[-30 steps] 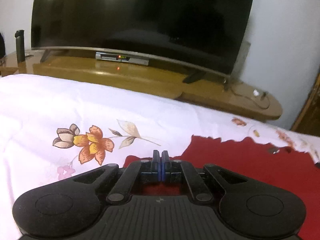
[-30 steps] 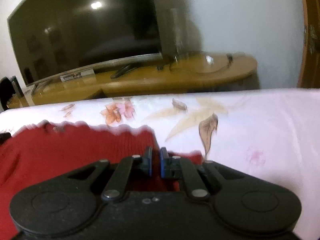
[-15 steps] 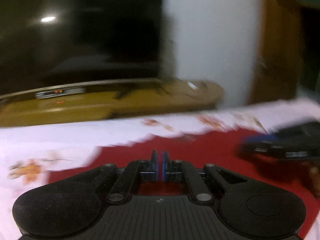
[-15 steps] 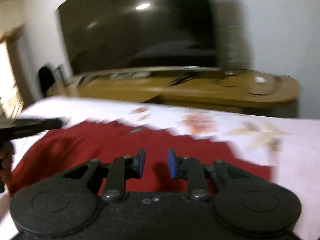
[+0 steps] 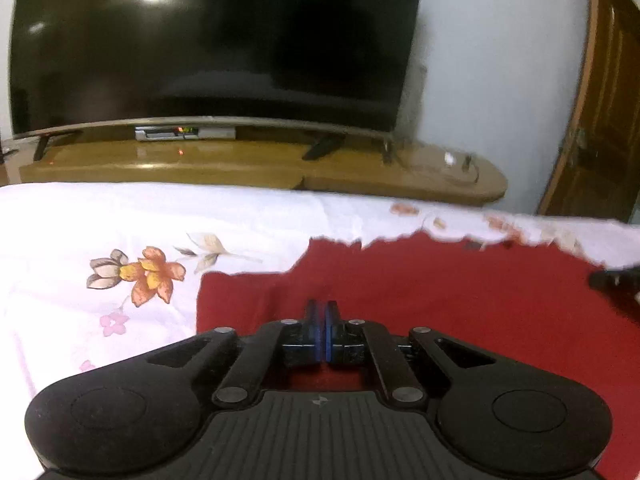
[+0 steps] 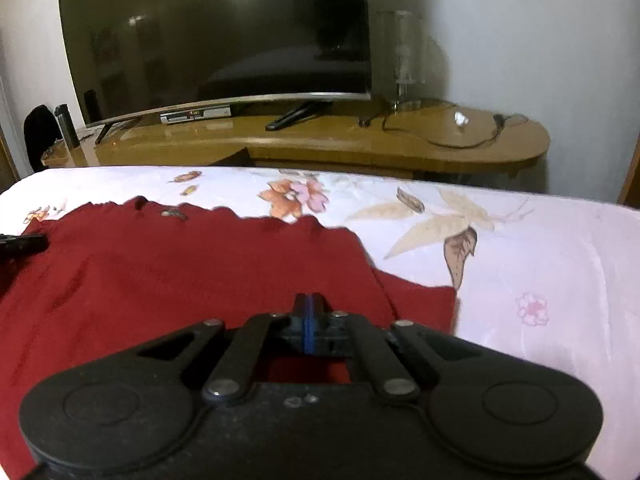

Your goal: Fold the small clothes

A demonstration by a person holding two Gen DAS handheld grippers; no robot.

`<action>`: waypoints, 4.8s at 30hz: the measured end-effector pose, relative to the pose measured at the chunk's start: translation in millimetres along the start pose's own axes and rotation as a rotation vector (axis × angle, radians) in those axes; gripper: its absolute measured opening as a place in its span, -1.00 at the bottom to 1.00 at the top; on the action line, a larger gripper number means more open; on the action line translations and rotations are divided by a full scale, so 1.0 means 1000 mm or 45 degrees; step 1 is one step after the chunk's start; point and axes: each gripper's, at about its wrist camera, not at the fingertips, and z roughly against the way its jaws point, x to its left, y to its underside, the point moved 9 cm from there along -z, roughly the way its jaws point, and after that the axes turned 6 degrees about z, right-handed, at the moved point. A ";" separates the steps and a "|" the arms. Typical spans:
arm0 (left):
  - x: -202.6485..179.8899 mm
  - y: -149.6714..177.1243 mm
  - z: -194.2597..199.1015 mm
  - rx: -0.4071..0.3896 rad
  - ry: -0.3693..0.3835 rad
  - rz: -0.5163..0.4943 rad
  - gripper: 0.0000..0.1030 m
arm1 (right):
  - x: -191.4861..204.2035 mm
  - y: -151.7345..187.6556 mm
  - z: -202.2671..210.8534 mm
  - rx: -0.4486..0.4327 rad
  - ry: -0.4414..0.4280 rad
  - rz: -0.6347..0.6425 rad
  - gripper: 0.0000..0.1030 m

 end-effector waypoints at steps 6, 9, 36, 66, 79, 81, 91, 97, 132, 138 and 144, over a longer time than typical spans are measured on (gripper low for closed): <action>-0.074 0.013 0.060 -0.075 0.199 -0.076 -0.92 | 0.069 0.001 0.059 -0.144 -0.175 0.073 -0.48; -0.109 0.039 0.060 -0.014 0.271 -0.130 -0.91 | 0.122 0.019 0.057 -0.100 -0.257 0.184 -0.53; -0.117 0.103 0.074 0.159 0.138 -0.156 -0.88 | 0.161 0.067 0.101 -0.012 -0.202 0.186 -0.48; 0.039 0.108 0.124 0.078 -0.037 0.034 0.47 | 0.030 0.113 0.131 0.012 -0.016 -0.183 -0.38; 0.048 0.093 0.134 0.019 0.036 0.158 -0.85 | 0.007 0.116 0.133 -0.006 -0.042 -0.249 -0.79; 0.055 0.096 0.134 0.040 0.018 0.134 -0.86 | 0.005 0.109 0.145 -0.051 -0.034 -0.216 -0.81; 0.064 0.096 0.157 0.023 0.008 0.262 0.32 | 0.003 0.112 0.145 -0.004 0.036 -0.180 -0.49; 0.033 0.122 0.166 0.109 0.205 0.631 0.31 | 0.026 0.096 0.170 -0.107 -0.012 -0.218 -0.44; 0.049 0.129 0.109 -0.065 0.122 1.049 -0.79 | 0.170 0.043 0.039 -0.005 -0.111 0.141 -0.69; 0.044 0.125 0.110 -0.052 0.090 0.990 -0.79 | 0.168 0.043 0.035 -0.027 -0.099 0.135 -0.67; 0.040 0.122 0.110 -0.064 0.063 0.944 -0.79 | 0.165 0.043 0.034 -0.035 -0.119 0.101 -0.67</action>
